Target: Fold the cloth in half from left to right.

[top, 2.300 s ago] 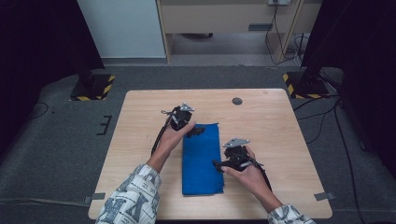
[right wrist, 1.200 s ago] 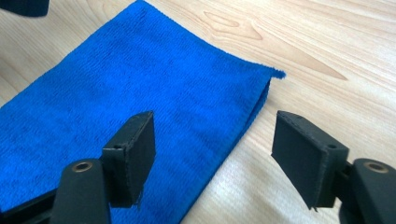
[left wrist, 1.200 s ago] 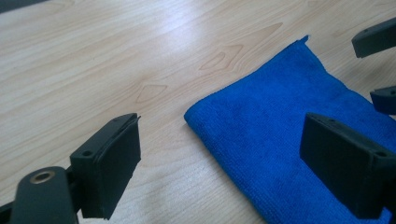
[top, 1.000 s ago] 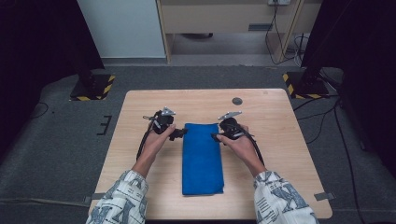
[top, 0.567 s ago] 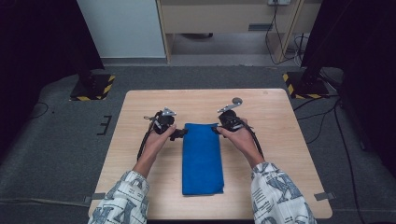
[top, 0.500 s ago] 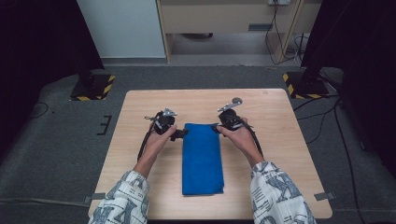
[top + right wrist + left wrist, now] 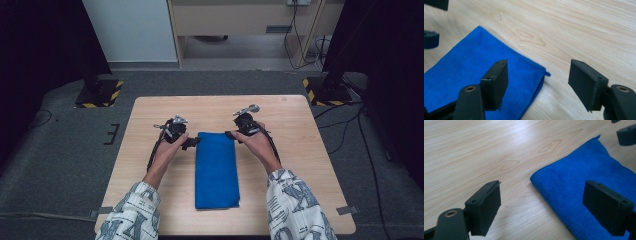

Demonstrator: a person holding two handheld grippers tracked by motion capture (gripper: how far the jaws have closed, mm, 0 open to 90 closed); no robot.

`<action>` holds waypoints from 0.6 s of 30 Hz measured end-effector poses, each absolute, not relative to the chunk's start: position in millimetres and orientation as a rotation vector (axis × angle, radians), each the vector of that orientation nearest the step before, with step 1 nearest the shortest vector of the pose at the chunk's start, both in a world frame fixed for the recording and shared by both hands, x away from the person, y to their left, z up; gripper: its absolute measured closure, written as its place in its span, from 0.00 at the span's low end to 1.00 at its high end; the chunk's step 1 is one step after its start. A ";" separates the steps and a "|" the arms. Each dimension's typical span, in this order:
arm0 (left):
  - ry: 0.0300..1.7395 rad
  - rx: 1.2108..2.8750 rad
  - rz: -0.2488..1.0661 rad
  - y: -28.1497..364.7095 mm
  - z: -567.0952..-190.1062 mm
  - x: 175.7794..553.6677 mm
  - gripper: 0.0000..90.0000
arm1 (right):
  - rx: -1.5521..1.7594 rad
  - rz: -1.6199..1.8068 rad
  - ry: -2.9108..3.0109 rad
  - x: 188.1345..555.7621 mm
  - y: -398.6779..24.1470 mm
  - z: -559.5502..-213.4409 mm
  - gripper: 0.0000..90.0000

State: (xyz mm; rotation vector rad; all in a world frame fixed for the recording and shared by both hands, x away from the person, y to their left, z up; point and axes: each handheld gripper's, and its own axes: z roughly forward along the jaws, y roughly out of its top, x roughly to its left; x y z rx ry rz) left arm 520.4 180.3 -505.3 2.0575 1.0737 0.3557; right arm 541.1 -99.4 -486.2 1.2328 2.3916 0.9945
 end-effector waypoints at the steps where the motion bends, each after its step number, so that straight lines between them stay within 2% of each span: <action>1: 1.081 2.057 0.353 180.7 -505.9 523.0 0.16 | 1.235 0.993 2.399 543.5 -99.1 -486.6 0.34; 6: 1.095 2.021 0.331 181.4 -512.2 532.3 0.17 | 1.215 1.020 2.408 555.5 -98.8 -487.5 0.35; 14: 1.112 2.059 0.319 179.6 -527.9 537.6 0.17 | 1.217 1.021 2.448 565.4 -96.1 -501.9 0.39; 17: 1.117 2.056 0.317 177.7 -529.7 538.1 0.18 | 1.225 1.027 2.451 566.9 -97.3 -508.2 0.42; 18: 1.112 2.057 0.321 176.9 -530.0 538.1 0.18 | 1.233 1.035 2.455 567.1 -97.6 -509.5 0.45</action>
